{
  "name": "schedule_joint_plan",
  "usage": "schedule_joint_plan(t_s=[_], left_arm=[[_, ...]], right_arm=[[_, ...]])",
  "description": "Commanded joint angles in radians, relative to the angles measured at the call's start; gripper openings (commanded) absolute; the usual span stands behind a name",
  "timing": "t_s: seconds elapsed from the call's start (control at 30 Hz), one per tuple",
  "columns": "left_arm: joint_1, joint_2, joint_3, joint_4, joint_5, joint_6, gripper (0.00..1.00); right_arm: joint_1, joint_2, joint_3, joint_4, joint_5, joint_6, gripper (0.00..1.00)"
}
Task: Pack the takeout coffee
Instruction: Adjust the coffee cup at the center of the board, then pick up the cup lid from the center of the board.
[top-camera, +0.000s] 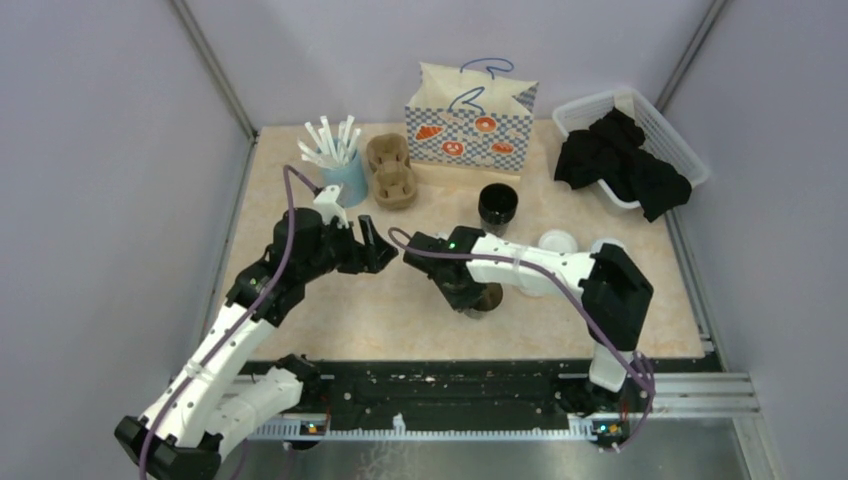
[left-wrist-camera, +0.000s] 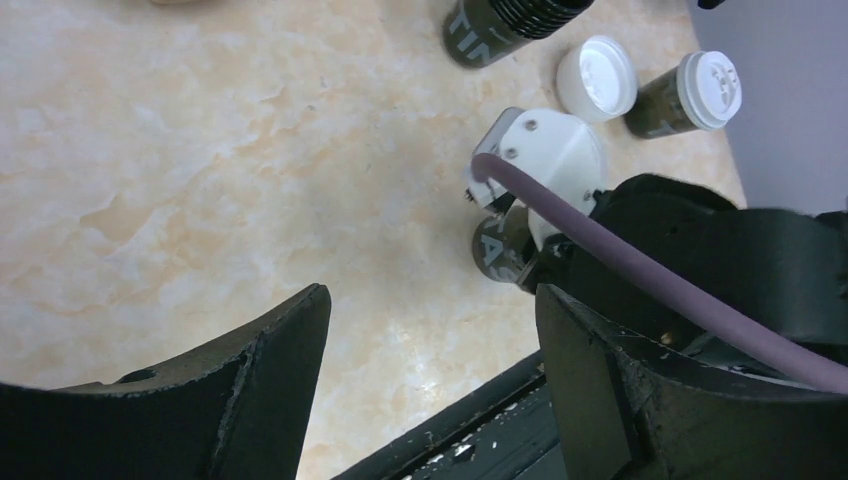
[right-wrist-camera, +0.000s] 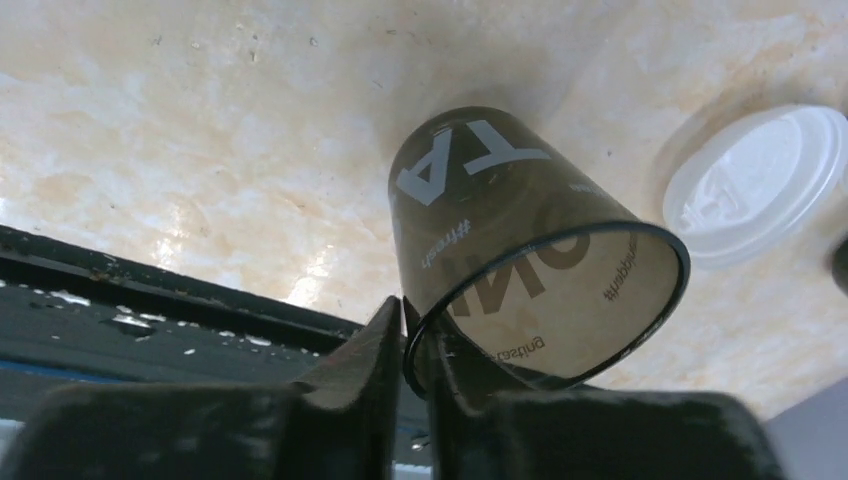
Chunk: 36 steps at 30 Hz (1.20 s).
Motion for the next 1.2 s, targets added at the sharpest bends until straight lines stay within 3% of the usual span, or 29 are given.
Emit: schedule_joint_plan(t_s=[0.0, 0.1, 0.17, 0.3, 0.37, 0.43, 0.53, 0.67, 0.83, 1.17], left_arm=[[-0.003, -0.023, -0.01, -0.034, -0.07, 0.029, 0.82], [-0.003, -0.023, -0.005, -0.03, -0.062, 0.029, 0.82], [-0.003, -0.019, -0.001, -0.023, -0.054, 0.032, 0.82], [-0.003, -0.008, 0.009, -0.011, -0.044, 0.046, 0.82], [-0.003, -0.002, 0.011, 0.002, -0.038, 0.049, 0.82], [-0.004, 0.01, 0.014, 0.013, -0.024, 0.049, 0.82], [-0.004, 0.036, 0.021, 0.032, 0.007, 0.051, 0.82], [-0.003, 0.064, 0.04, 0.043, 0.047, 0.054, 0.83], [-0.004, 0.067, 0.038, 0.053, 0.076, 0.041, 0.83], [-0.004, 0.057, 0.03, 0.051, 0.088, 0.026, 0.84]], right_arm=[[-0.005, 0.003, 0.101, -0.1, 0.021, -0.052, 0.22], [-0.005, -0.052, 0.171, -0.124, 0.005, -0.045, 0.54], [-0.018, -0.117, 0.208, -0.131, -0.016, -0.036, 0.67], [-0.149, -0.284, 0.216, -0.125, -0.06, -0.016, 0.74], [-0.273, -0.409, 0.128, -0.057, -0.069, -0.003, 0.76], [-0.428, -0.53, -0.018, 0.064, -0.097, 0.037, 0.85], [-0.613, -0.637, -0.247, 0.213, -0.12, 0.114, 0.87], [-0.665, -0.596, -0.407, 0.324, -0.111, 0.15, 0.87], [-0.69, -0.524, -0.533, 0.486, -0.059, 0.201, 0.6], [-0.698, -0.467, -0.59, 0.468, 0.054, 0.204, 0.45]])
